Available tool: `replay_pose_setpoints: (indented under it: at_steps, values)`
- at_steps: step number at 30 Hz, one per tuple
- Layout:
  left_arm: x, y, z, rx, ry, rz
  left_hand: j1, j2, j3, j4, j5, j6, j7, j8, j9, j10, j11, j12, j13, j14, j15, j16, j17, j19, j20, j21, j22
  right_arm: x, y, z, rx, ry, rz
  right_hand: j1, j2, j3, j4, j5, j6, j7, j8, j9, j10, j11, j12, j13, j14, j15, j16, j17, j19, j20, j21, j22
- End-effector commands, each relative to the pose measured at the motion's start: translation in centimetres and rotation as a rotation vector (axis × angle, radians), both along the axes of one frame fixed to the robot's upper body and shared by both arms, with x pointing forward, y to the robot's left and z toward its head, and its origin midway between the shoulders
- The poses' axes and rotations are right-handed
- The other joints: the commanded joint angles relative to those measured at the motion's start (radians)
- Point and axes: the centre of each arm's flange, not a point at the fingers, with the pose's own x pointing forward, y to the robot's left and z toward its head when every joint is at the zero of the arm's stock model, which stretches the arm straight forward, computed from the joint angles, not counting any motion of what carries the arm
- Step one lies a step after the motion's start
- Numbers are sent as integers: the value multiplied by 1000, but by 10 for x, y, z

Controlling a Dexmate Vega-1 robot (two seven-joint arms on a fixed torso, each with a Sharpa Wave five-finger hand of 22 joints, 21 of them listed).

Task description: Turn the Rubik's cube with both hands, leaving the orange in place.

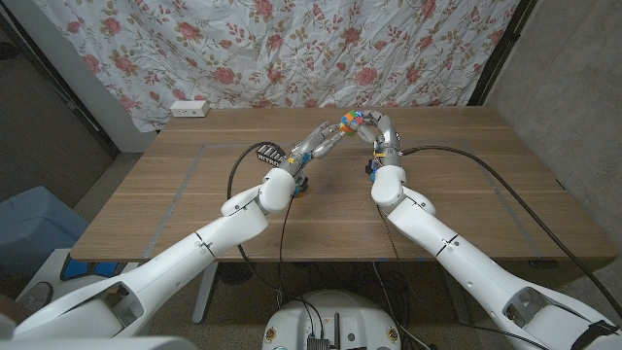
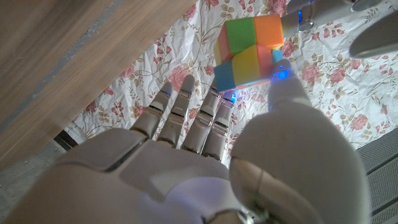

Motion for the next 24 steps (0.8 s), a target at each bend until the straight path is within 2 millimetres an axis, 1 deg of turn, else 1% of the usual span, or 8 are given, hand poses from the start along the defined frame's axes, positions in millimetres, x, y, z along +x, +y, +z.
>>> replay_pose_setpoints:
  at_steps: [1, 14, 24]
  values:
    - [2, -4, 1, -6, -2, -11, 8, 119, 9, -1, 7, 9, -5, 5, 5, -45, 3, 1, 2, -121, -7, 0, 2, -26, 7, 6, -1, 2, 3, -2, 10, -4, -3, 87, 79, -3, -2, 5, 63, -54, 6, 6, 57, -42, 6, 2, 9, -142, 6, 5, 4, -2, 4, 2]
    - [2, -8, 0, -9, -3, -22, 8, 119, 13, 0, 7, 12, -3, 6, 5, -45, 5, 0, 2, -120, -8, 0, 2, -25, 6, 6, 0, 1, 1, -4, 19, -4, -9, 91, 80, -5, -2, 4, 68, -54, 8, 7, 60, -42, 6, 3, 10, -141, 9, 5, 8, -3, 5, 2]
    - [-4, 5, 2, -13, -24, 18, 7, 118, 15, 0, 7, 11, -3, 5, 5, -42, 3, 1, 2, -118, -9, 1, 2, -24, 6, 7, 0, -5, -8, -4, 25, 0, -14, 91, 80, -8, 0, 4, 70, -54, 9, 7, 60, -42, 4, 2, 9, -138, 8, 4, 10, -3, 5, 2]
